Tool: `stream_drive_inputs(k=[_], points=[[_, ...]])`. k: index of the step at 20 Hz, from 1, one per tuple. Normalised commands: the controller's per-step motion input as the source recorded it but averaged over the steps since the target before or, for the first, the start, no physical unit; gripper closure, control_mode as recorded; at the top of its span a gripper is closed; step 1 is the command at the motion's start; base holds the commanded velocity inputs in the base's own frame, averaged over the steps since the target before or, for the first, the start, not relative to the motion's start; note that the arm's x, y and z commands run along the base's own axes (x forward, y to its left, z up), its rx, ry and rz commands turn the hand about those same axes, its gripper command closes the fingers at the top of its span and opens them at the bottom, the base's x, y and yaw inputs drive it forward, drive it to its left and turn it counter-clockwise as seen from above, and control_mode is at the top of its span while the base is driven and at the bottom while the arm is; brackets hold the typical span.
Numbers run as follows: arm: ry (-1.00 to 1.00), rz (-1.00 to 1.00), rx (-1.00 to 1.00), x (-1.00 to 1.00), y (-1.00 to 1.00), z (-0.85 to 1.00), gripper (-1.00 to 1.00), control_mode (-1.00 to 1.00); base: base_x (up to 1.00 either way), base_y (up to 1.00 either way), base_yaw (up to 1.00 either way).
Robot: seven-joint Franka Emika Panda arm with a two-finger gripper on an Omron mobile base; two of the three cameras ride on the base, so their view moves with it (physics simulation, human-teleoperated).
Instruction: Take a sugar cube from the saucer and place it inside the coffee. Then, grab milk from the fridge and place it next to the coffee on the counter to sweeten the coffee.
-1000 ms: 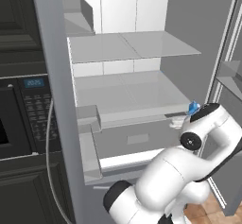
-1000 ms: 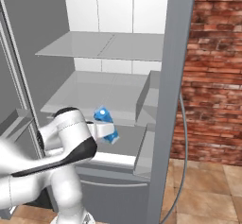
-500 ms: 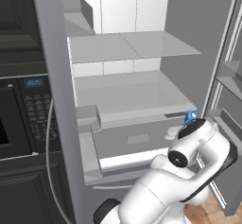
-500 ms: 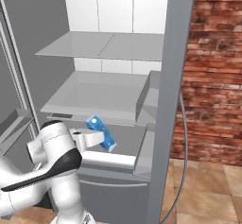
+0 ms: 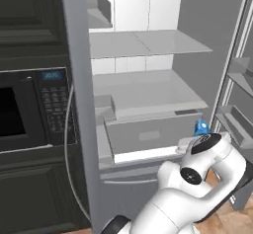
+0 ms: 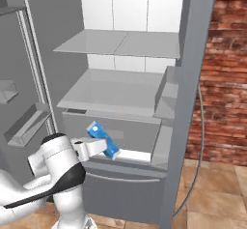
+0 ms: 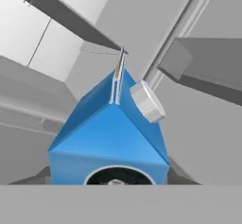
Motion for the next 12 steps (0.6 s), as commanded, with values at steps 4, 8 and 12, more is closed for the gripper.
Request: stream_drive_inputs(k=[4, 8, 12], points=[[0.00, 0.00, 0.00, 0.00, 0.00, 0.00, 1.00, 1.00, -0.92, 0.93, 0.28], [0.00, 0.00, 0.00, 0.00, 0.00, 0.00, 1.00, 1.00, -0.98, 0.86, 0.34], [0.00, 0.00, 0.00, 0.00, 0.00, 0.00, 1.00, 1.00, -1.00, 0.69, 0.41]])
